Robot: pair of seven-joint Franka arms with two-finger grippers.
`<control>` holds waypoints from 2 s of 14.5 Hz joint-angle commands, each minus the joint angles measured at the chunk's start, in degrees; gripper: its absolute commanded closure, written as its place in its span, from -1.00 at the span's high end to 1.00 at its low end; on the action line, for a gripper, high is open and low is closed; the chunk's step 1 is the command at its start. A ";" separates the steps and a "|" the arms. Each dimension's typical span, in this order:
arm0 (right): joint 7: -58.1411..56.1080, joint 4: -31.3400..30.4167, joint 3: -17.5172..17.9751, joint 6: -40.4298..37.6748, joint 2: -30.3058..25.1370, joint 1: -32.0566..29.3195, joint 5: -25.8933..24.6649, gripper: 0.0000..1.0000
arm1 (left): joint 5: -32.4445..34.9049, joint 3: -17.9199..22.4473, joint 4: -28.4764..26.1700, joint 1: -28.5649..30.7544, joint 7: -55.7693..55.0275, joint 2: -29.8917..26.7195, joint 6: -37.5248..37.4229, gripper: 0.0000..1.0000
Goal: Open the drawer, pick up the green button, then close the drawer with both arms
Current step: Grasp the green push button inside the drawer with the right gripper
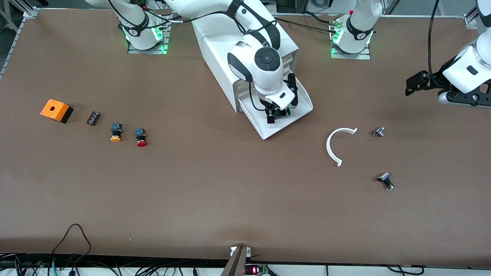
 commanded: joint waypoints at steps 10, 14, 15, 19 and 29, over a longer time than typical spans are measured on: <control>-0.13 2.22 -0.52 5.10 4.49 0.81 -0.93 0.84 | 0.84 0.66 1.85 -0.82 -4.14 1.38 -0.19 1.00; -0.39 2.22 -0.52 5.72 4.75 0.81 -2.34 0.50 | 0.84 0.83 1.94 -0.74 -4.14 1.47 -0.19 1.00; -0.31 2.22 -0.52 5.72 4.75 0.90 -2.34 0.47 | 0.84 0.92 1.94 -0.74 -4.14 1.47 -0.19 1.00; -0.31 2.22 -0.52 6.68 4.75 0.99 -2.34 0.21 | 0.84 1.01 1.94 -0.74 -4.14 1.55 -0.28 1.00; 0.13 2.22 -0.52 6.68 4.58 2.22 -4.01 -0.45 | 0.75 1.01 2.03 -0.74 -3.88 1.90 -0.19 1.00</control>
